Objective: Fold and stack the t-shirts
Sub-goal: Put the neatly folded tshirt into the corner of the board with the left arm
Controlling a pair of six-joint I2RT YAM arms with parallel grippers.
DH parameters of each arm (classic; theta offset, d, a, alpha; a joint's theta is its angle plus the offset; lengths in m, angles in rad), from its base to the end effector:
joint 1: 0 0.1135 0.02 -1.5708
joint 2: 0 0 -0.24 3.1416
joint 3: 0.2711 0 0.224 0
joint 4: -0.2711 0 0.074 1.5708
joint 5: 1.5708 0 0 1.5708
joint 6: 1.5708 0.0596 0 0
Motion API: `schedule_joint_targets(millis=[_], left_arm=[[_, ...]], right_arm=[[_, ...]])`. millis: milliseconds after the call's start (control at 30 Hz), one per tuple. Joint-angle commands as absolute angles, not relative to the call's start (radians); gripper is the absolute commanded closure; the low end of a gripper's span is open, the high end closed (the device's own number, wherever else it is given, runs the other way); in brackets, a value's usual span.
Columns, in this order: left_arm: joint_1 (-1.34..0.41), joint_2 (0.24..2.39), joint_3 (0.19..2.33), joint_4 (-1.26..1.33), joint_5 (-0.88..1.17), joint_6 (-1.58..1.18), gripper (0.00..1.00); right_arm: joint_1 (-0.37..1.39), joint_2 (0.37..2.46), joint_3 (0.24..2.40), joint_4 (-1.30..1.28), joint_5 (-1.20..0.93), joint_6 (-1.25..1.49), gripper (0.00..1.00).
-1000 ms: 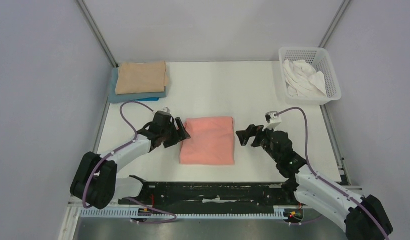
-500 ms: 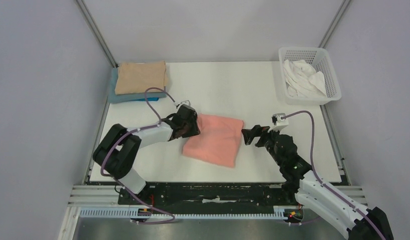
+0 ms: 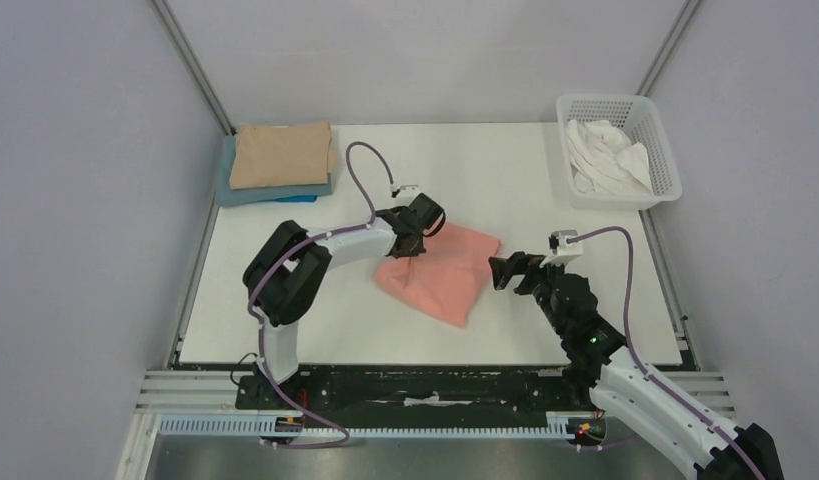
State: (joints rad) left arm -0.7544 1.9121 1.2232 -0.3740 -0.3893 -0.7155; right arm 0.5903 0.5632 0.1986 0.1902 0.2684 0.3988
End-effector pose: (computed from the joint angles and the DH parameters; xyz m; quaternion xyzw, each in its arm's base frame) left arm 0.2836 -0.2355 0.1359 -0.0301 0.9504 -0.0264 0.3084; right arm 0.1497 0.0812 0.1979 0.0130 0.7639 0.2122 0.6094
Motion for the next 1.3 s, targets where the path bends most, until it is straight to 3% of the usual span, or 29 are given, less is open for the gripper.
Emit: schedule_joint_targets(millis=[0,67,167,567,1033,1267], left_arm=[[-0.749,1.972,1.331,-0.68,-0.712,-0.613,0.98],[-0.738,1.947,1.373,-0.635,-0.798,-0.521,0.98],[-0.689,1.934,1.435,-0.545,-0.737,-0.358,0.98],[-0.492,2.002,1.669,-0.477,-0.777,-0.106,0.98],[-0.482,1.977,1.586,-0.463,-0.547,-0.417,0.98],[-0.478,2.037,1.734,-0.502,-0.706,-0.276,0.98]], right_arm=[[0.586,0.553,0.197,0.195,0.334,0.378,0.02],[0.585,0.556,0.197,0.195,0.344,0.371,0.02],[0.586,0.562,0.197,0.196,0.368,0.361,0.02],[0.584,0.562,0.191,0.197,0.519,0.329,0.02],[0.581,0.497,0.178,0.2,0.558,0.343,0.02],[0.583,0.387,0.135,0.204,0.522,0.37,0.02]])
